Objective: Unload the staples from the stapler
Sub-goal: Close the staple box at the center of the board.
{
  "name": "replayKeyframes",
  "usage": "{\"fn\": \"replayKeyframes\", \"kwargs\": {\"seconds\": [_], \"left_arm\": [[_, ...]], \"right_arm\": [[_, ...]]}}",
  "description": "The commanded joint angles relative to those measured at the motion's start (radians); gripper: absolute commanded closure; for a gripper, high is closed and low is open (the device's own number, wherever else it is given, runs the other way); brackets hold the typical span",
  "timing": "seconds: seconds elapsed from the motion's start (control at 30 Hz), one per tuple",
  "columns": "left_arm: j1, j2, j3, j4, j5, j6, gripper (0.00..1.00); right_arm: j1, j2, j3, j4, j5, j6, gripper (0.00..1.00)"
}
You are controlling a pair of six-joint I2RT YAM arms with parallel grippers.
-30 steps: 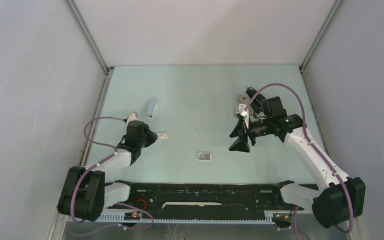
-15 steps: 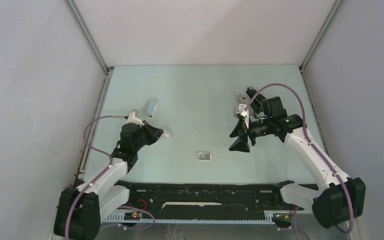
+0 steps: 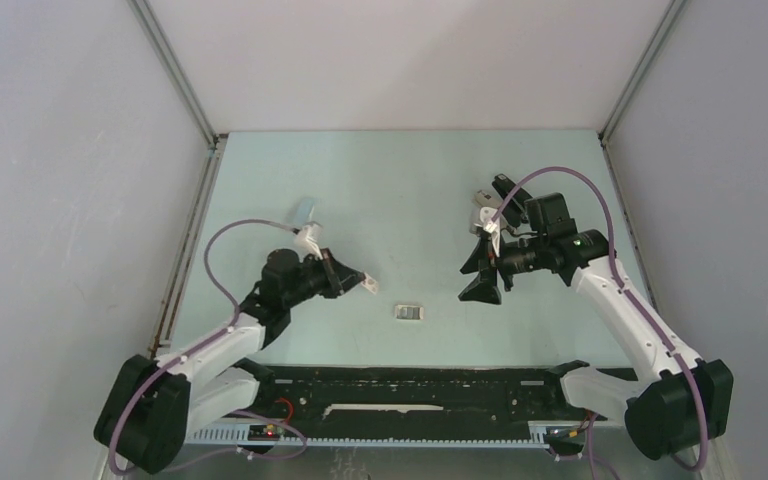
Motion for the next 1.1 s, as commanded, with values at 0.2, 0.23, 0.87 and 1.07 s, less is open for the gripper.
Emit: {"fn": "replayKeyframes", "kwargs": {"seconds": [0.2, 0.23, 0.87, 1.07], "left_arm": [[-0.25, 0.303, 0.261, 0.11, 0.065, 0.091, 1.0], [-0.266, 0.338, 0.286, 0.117, 0.068, 0.094, 1.0], [-0.425, 0.946, 0.846, -0.112, 0.233, 0.186, 1.0], [-0.426, 1.043, 0.951, -0.224, 0.24, 0.218, 0.97]], "right_arm": [[-0.08, -0.096, 0.0, 0.02, -0.03, 0.009, 0.27], [-0.093, -0.105, 0.0, 0.019, -0.034, 0.013, 0.27], [-0.172, -0.155, 0.0, 0.031, -0.046, 0.037, 0.26], [-0.172, -0.154, 0.0, 0.028, -0.048, 0.035, 0.26]]}}
